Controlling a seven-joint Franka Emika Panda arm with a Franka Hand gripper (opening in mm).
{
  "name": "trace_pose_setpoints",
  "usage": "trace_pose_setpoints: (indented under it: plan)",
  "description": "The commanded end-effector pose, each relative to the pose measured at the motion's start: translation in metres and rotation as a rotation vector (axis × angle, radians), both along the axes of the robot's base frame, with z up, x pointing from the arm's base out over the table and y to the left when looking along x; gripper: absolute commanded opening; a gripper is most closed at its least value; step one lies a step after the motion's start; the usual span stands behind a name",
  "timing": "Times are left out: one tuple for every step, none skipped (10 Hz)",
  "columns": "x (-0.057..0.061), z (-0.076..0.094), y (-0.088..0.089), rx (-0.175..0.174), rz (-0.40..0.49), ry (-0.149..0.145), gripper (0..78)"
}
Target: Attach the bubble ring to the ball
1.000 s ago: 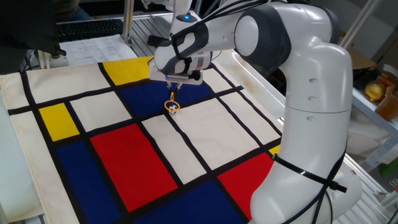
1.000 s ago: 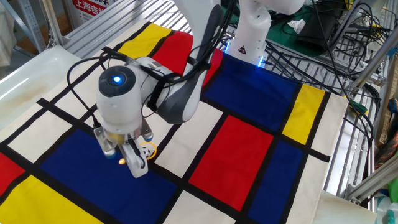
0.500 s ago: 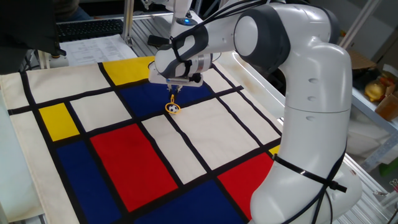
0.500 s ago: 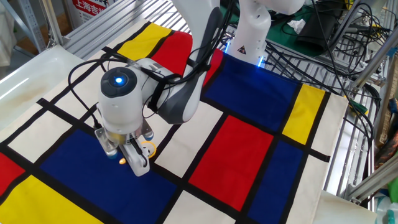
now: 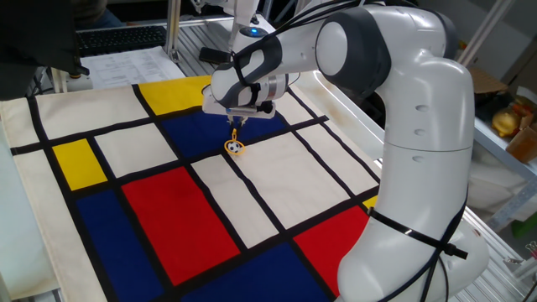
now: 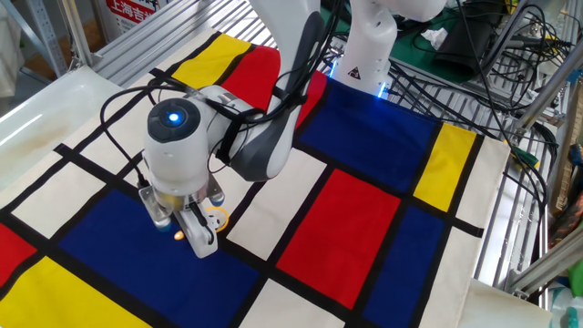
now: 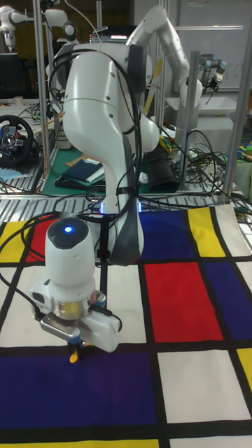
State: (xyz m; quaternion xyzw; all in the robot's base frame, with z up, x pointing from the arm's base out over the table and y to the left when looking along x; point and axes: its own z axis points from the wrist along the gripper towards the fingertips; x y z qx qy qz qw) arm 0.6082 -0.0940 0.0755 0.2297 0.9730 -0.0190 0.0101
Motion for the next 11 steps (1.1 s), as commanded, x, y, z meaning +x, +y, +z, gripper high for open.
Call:
trace_pose_setpoints:
  plan:
    - [0.0007,0.0018,-0.0004,-0.001,-0.011,-0.006,1.3]
    - [0.0007,0.0018,-0.0004,-0.001,-0.011,-0.006,77.4]
    - [0.0007,0.0018,-0.0004,-0.001,-0.011,-0.006,77.4]
    - [0.0007,0.0018,-0.0004,-0.001,-0.011,-0.006,77.4]
    - [0.0007,0.0018,-0.0004,-0.001,-0.011,-0.006,77.4]
    - [0.0007,0.0018,-0.0004,-0.001,-0.011,-0.006,77.4]
    - [0.0007,0.0018,-0.0004,-0.001,-0.011,-0.006,77.4]
    - [0.0007,0.0018,-0.0004,-0.001,-0.011,-0.006,77.4]
    - [0.0007,0.0018,-0.0004,-0.001,-0.011,-0.006,77.4]
    - [0.0007,0.0018,-0.0004,-0.001,-0.011,-0.006,77.4]
    - [0.0007,0.0018,-0.0004,-0.001,-0.011,-0.006,77.4]
